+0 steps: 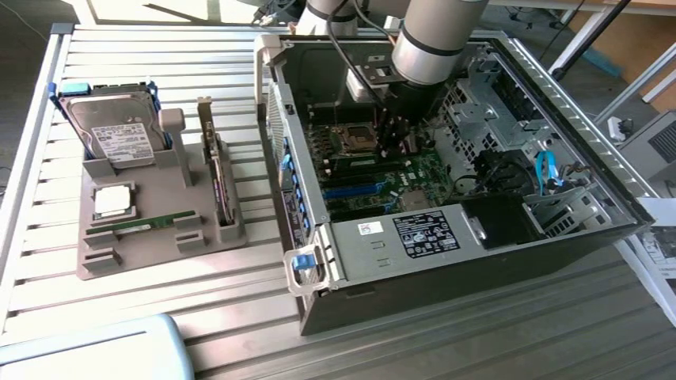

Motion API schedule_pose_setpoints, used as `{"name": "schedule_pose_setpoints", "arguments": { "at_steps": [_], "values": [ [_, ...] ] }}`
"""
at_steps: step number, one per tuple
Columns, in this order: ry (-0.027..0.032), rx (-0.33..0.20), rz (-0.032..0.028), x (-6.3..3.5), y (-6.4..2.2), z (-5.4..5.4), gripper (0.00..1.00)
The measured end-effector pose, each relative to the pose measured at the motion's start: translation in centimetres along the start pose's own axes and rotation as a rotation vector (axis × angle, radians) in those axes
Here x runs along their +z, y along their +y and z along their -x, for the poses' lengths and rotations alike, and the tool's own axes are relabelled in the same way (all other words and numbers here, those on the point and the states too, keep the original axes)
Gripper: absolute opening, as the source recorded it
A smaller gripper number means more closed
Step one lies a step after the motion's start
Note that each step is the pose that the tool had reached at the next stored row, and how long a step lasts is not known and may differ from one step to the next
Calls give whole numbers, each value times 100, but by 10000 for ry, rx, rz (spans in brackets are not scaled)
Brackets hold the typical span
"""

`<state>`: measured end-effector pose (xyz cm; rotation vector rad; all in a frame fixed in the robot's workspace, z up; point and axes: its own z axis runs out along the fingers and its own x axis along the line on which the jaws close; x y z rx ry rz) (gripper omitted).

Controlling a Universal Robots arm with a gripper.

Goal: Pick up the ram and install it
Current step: 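Insert the ram into the slot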

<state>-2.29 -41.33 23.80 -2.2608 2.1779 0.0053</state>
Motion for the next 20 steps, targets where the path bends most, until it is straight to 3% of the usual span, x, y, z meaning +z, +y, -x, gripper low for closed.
{"name": "schedule_pose_setpoints", "arguments": {
  "at_steps": [3, 17, 20],
  "values": [
    [-1, 199, -1, 4, 0, 1, 14],
    [-50, 8, -1, 40, 7, 9, 14],
    [-54, 8, -4, 44, 51, 11, 14]
  ]
}}
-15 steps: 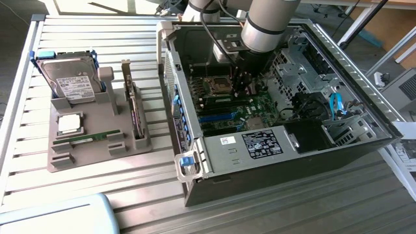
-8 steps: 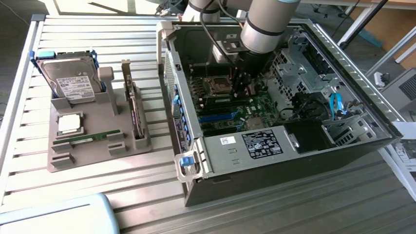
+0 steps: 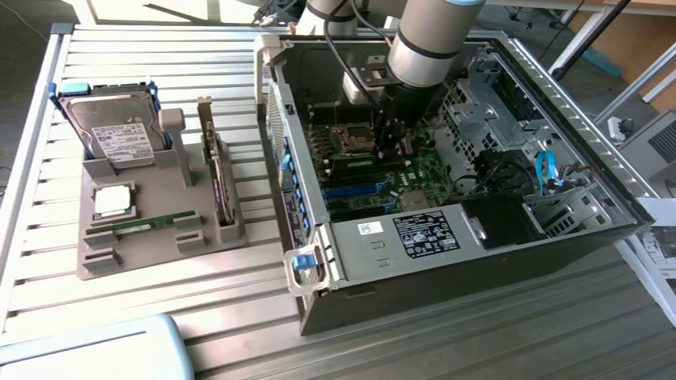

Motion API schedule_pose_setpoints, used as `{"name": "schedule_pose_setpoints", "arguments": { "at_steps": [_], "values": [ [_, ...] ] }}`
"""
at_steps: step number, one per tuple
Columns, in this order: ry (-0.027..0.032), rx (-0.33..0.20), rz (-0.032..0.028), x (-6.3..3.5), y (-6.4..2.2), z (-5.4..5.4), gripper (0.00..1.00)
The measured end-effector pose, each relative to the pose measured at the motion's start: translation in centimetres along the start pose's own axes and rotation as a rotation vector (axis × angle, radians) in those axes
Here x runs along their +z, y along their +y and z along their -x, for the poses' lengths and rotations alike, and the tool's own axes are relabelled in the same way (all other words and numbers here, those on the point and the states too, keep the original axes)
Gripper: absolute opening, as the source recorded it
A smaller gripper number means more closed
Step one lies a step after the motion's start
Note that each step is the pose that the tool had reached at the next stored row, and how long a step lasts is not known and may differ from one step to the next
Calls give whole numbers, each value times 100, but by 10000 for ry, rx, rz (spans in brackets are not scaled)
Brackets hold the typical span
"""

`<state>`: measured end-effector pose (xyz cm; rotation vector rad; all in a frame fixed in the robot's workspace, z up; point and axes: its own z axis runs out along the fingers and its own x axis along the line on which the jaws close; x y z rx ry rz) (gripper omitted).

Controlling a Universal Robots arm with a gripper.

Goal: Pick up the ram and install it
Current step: 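Insert the ram into the slot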

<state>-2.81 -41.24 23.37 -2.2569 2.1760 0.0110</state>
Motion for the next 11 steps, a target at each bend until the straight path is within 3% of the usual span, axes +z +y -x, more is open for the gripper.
{"name": "schedule_pose_setpoints", "arguments": {
  "at_steps": [11],
  "values": [
    [35, 1, 3, 6, 6, 0, 14]
  ]
}}
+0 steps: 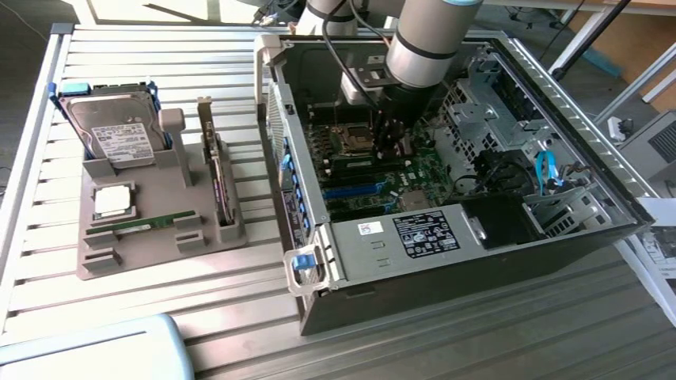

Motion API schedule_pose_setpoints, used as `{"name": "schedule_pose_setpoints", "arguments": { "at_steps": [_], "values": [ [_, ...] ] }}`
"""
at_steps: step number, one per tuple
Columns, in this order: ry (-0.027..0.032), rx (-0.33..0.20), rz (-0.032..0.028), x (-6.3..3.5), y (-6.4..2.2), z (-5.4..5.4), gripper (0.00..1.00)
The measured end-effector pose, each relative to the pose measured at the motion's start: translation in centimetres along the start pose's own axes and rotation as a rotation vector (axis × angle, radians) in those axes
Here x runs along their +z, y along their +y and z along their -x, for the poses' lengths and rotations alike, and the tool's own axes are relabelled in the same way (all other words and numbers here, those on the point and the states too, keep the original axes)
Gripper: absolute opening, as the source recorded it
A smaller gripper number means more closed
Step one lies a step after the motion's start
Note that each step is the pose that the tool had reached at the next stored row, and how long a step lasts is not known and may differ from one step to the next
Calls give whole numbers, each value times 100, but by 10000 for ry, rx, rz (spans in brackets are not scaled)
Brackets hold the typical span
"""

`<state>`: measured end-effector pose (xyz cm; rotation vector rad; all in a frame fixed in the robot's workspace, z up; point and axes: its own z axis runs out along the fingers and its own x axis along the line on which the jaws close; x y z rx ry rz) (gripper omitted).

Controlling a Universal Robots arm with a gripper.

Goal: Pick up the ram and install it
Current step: 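Insert the ram into the slot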

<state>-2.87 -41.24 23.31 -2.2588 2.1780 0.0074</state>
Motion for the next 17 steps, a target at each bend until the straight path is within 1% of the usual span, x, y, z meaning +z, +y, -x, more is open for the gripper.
{"name": "schedule_pose_setpoints", "arguments": {
  "at_steps": [4, 13, 17],
  "values": [
    [0, 0, -1, 0, -27, -1, 14],
    [2, 21, 0, 2, -27, -5, 14],
    [2, 22, 1, 21, -30, -5, 14]
  ]
}}
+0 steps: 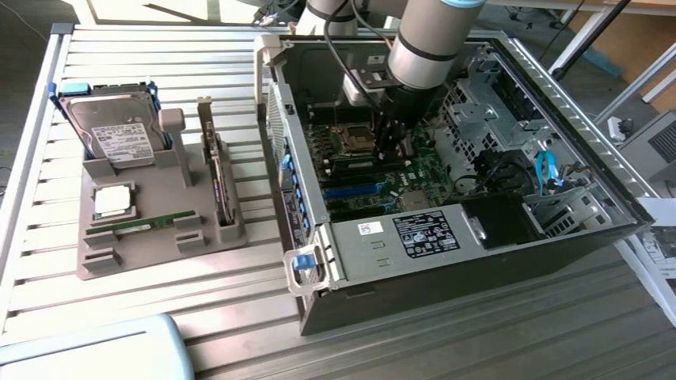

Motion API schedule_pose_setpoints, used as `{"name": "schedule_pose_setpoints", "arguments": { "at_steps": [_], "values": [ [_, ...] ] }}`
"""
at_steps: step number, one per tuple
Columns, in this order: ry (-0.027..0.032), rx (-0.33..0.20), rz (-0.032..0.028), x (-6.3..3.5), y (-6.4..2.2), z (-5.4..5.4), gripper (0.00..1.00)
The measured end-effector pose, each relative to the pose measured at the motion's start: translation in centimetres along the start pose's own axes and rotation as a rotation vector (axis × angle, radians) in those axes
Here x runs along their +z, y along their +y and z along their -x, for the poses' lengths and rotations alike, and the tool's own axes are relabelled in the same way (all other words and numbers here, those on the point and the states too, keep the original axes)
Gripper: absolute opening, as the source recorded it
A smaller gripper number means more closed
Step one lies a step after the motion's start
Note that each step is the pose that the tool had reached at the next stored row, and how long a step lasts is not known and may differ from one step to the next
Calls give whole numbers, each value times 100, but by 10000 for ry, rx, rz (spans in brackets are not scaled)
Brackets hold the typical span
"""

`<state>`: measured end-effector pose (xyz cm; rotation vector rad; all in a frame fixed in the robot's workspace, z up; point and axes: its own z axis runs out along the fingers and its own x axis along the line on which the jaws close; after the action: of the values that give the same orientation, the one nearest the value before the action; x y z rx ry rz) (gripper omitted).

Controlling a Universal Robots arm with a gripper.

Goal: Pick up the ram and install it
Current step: 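Insert the ram into the slot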

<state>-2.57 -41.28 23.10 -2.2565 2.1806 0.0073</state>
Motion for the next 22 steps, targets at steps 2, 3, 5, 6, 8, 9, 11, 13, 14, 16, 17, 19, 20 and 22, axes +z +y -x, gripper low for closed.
{"name": "schedule_pose_setpoints", "arguments": {
  "at_steps": [2, 3, 5, 6, 8, 9, 11, 13, 14, 16, 17, 19, 20, 22],
  "values": [
    [1, 0, 2, 9, -2, 0, 14],
    [1, -1, 3, 11, -6, -1, 14],
    [0, -1, 2, 12, -17, -1, 14],
    [-1, -1, 1, 12, -26, -1, 14],
    [1, 0, 2, 12, -48, -2, 14],
    [-1, 0, 2, 12, -59, -2, 14],
    [0, 0, 3, 12, -69, -3, 14],
    [0, 0, 2, 12, -71, -3, 14],
    [0, 0, 1, 12, -71, -3, 14],
    [0, 0, 2, 12, -71, -2, 14],
    [1, 0, 2, 14, -71, -2, 14],
    [-1, 0, 2, 24, -71, -2, 14],
    [0, -1, 1, 27, -71, -3, 14],
    [0, -1, 0, 36, -71, -3, 14]
  ]
}}
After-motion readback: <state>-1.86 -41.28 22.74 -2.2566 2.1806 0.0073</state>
